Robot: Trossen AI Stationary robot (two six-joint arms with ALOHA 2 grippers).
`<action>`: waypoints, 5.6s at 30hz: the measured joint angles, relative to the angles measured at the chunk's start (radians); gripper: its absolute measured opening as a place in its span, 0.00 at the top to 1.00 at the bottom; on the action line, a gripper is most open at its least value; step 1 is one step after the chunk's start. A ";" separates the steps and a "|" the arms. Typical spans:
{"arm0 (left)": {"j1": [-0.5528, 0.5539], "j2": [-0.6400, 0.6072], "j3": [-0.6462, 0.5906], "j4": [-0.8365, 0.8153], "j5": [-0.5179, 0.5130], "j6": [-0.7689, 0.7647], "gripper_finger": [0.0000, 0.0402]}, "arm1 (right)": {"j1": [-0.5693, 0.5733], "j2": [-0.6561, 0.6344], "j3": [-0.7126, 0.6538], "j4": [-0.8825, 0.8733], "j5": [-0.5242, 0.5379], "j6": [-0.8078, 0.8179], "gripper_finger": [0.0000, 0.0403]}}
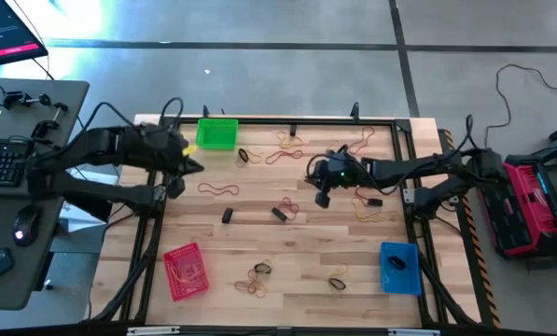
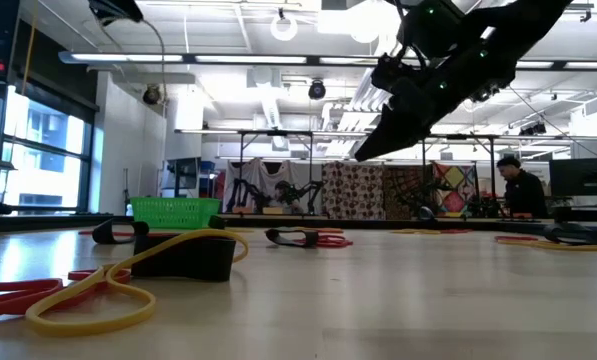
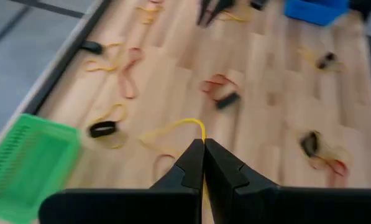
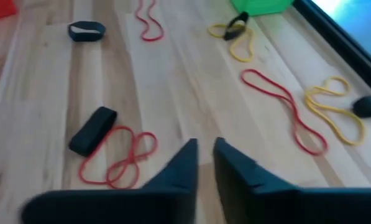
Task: Sort rubber bands into baskets
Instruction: Put the yellow rubber band into the red bin, then adjust the red bin, then put the red rubber band into the green bin
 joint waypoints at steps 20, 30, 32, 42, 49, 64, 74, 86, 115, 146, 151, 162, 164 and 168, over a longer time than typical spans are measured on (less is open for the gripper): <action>-0.651 0.190 0.000 -0.006 -0.008 -0.406 1.00 | 0.158 0.014 0.000 0.046 0.079 0.008 1.00; -0.870 0.286 -0.078 -0.077 -0.085 -0.918 1.00 | 0.171 0.014 0.000 0.045 0.118 0.008 1.00; -0.893 0.290 -0.117 -0.057 -0.087 -0.970 1.00 | 0.171 0.014 0.000 0.044 0.118 0.008 1.00; -0.937 0.303 -0.303 0.173 -0.038 -1.100 1.00 | 0.171 0.014 0.000 0.043 0.118 0.023 1.00; -0.937 0.383 -0.358 0.189 0.014 -1.137 1.00 | 0.171 0.014 0.000 0.040 0.117 0.027 1.00; -0.934 0.513 -0.358 0.215 0.057 -1.094 0.80 | 0.171 0.014 0.000 0.039 0.116 0.027 1.00; -0.933 0.578 -0.358 0.204 -0.043 -1.112 0.97 | 0.171 0.014 0.000 0.039 0.115 0.026 1.00; -0.933 0.675 -0.358 0.186 -0.135 -1.092 0.99 | 0.171 0.014 0.000 0.037 0.116 0.026 1.00; -0.921 0.475 -0.357 0.326 -0.132 -0.916 1.00 | 0.165 0.007 0.000 -0.023 0.178 0.044 1.00; -0.385 0.300 -0.357 0.736 0.067 -0.042 1.00 | 0.062 -0.112 0.056 -1.018 0.165 0.318 0.95; -0.303 0.311 -0.462 0.945 0.223 0.048 1.00 | -0.008 -0.112 0.056 -1.013 0.142 0.170 0.95; -0.169 0.312 -0.671 1.332 0.305 0.019 1.00 | -0.110 -0.112 0.056 -0.978 0.079 -0.045 0.72; -0.164 0.312 -0.670 1.346 0.305 0.038 1.00 | -0.117 -0.112 0.056 -0.970 0.087 -0.124 0.67; -0.155 0.312 -0.670 1.344 0.305 0.060 1.00 | -0.134 -0.112 0.056 -0.968 0.124 -0.256 0.63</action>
